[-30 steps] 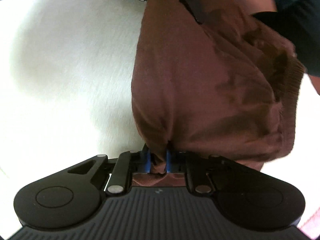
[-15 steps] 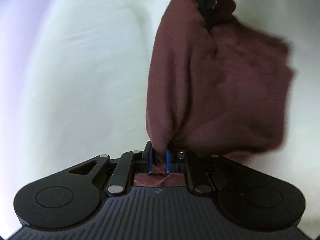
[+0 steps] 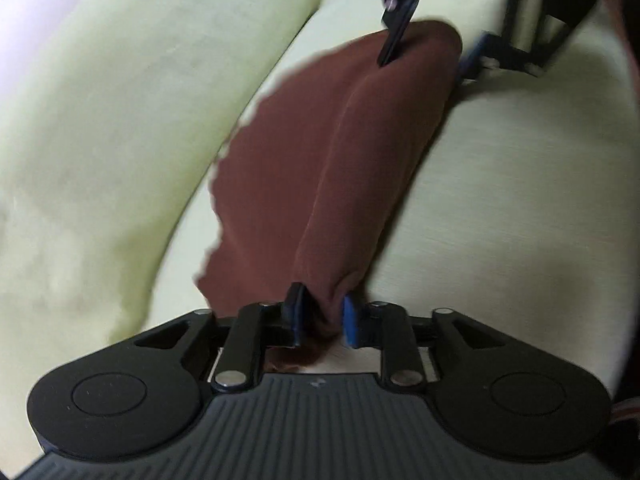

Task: Fold clothes

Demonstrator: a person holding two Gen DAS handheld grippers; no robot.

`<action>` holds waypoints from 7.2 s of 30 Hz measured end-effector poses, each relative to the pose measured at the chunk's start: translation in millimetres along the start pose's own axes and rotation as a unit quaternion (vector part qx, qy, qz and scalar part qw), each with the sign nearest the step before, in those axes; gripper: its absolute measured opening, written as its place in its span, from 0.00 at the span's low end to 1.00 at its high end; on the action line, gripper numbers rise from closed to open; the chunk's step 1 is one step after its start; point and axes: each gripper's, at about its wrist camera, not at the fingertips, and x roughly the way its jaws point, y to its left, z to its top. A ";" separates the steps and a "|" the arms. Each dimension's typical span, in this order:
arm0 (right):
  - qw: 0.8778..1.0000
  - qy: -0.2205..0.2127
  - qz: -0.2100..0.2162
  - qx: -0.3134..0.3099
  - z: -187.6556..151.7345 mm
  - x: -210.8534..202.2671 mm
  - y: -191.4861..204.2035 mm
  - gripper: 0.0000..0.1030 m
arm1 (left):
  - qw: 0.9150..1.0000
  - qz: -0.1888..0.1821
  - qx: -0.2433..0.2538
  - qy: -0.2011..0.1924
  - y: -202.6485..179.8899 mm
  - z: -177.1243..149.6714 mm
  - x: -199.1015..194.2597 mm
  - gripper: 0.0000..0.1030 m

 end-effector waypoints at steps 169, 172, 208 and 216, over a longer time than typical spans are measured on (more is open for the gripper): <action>0.738 -0.086 0.022 0.669 -75.0 24.0 -121.3 0.15 | 0.900 -0.116 -0.416 -0.055 60.9 -15.5 133.9 0.79; 0.755 -0.062 0.062 0.650 -75.9 46.1 -124.3 0.18 | 0.915 -0.146 -0.376 -0.019 57.5 -11.8 161.4 0.81; 0.852 -0.101 0.422 0.293 -39.4 191.2 -272.3 0.13 | 0.881 -0.472 0.026 -0.009 187.5 82.6 253.2 0.24; 0.850 -0.089 0.433 0.286 -38.6 203.9 -267.8 0.13 | 0.883 -0.469 0.031 -0.011 177.0 75.8 252.6 0.22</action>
